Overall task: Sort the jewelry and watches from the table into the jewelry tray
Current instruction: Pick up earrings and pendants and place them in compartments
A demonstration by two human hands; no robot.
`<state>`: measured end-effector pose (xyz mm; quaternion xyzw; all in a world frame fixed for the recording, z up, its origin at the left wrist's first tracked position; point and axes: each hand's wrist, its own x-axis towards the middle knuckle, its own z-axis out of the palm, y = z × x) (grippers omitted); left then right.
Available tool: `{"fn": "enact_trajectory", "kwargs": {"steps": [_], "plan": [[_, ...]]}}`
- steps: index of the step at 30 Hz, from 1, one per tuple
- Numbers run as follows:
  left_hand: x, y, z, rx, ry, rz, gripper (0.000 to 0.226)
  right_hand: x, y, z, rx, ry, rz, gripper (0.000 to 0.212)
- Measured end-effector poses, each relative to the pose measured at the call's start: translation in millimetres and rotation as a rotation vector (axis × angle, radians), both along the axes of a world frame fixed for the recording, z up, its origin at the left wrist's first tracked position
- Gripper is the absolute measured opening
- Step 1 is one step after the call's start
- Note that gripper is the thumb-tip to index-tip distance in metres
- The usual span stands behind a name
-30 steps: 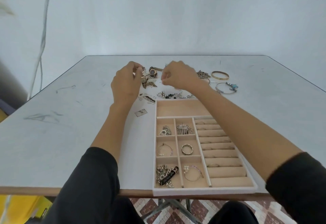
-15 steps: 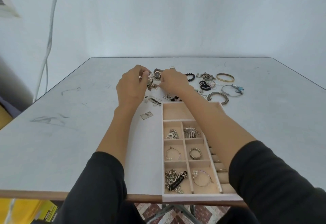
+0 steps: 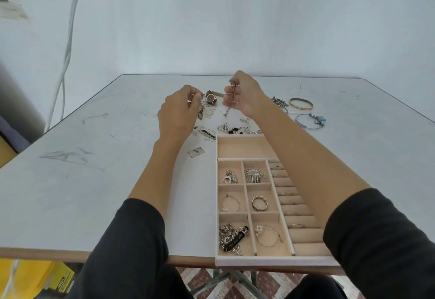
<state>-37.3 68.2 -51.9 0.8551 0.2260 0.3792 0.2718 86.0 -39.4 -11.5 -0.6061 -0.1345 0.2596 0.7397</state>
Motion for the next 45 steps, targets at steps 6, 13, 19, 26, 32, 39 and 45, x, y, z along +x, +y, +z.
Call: {"fn": "enact_trajectory", "kwargs": {"steps": [6,13,19,26,32,39,45], "plan": [[0,0,0,-0.006,0.037,-0.032,0.018,0,-7,-9,-0.484,-0.527,0.096,0.015],[1,1,-2,0.011,0.055,-0.058,0.016,8,-14,-8,-0.964,-1.009,0.289,0.022],[2,1,-3,0.025,0.087,-0.072,0.016,6,-19,-3,-1.042,-1.075,0.341,0.035],[2,0,-4,0.043,0.103,-0.082,0.017,3,-16,-7,-1.118,-1.223,0.261,0.039],[1,-1,-5,0.054,0.108,-0.101,0.017,-6,-20,-9,-1.128,-1.398,0.269,0.033],[1,-3,-2,0.053,0.077,-0.117,0.017,1,-39,3,-0.812,-1.158,0.147,0.023],[-1,-3,0,-0.007,0.014,-0.172,0.017,-23,-68,16,-0.449,-0.859,0.103,0.021]]}}
